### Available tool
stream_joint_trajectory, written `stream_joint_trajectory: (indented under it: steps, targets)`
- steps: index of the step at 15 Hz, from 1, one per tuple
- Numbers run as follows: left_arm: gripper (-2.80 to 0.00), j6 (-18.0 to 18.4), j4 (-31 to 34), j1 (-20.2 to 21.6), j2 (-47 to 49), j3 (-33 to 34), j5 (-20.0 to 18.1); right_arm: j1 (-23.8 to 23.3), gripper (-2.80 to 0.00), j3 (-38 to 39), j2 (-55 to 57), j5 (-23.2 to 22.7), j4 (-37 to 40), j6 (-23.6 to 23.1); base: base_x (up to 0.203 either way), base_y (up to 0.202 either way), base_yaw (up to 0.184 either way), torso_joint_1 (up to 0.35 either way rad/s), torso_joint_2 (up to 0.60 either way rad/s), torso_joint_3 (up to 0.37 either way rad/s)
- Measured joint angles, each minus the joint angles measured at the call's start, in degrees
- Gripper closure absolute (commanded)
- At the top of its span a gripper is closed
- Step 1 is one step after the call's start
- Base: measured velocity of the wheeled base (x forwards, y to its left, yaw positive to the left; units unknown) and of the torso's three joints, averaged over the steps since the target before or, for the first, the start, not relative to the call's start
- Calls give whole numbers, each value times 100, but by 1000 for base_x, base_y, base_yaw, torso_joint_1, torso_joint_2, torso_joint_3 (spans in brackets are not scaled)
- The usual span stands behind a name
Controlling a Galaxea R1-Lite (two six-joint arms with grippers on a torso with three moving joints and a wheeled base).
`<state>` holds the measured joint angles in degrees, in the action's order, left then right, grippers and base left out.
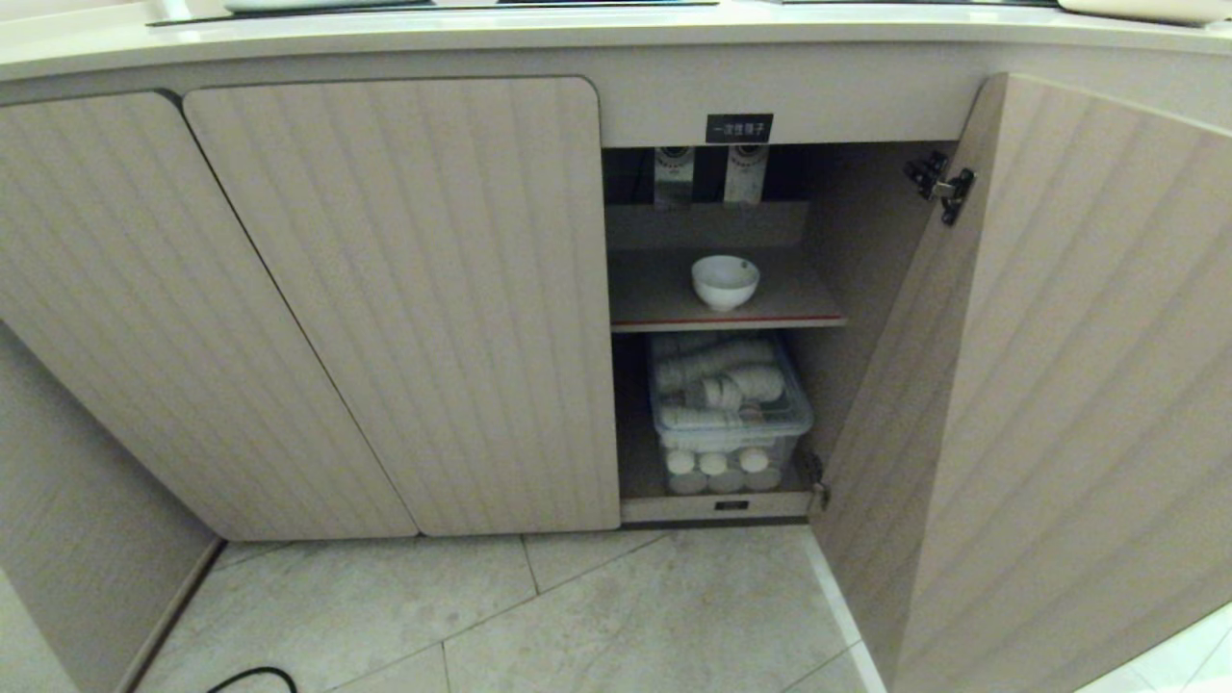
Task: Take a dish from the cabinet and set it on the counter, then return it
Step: Take the bowl from the cabinet
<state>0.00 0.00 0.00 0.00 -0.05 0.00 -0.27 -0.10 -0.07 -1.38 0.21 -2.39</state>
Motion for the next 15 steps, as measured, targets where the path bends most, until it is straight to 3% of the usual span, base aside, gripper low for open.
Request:
stream_joint_trajectory:
  steps: [15]
  targets:
    - [0, -7, 2, 0, 0, 5, 0, 0, 0, 0, 0, 3, -7, -2, 0, 0, 0, 0, 0, 0]
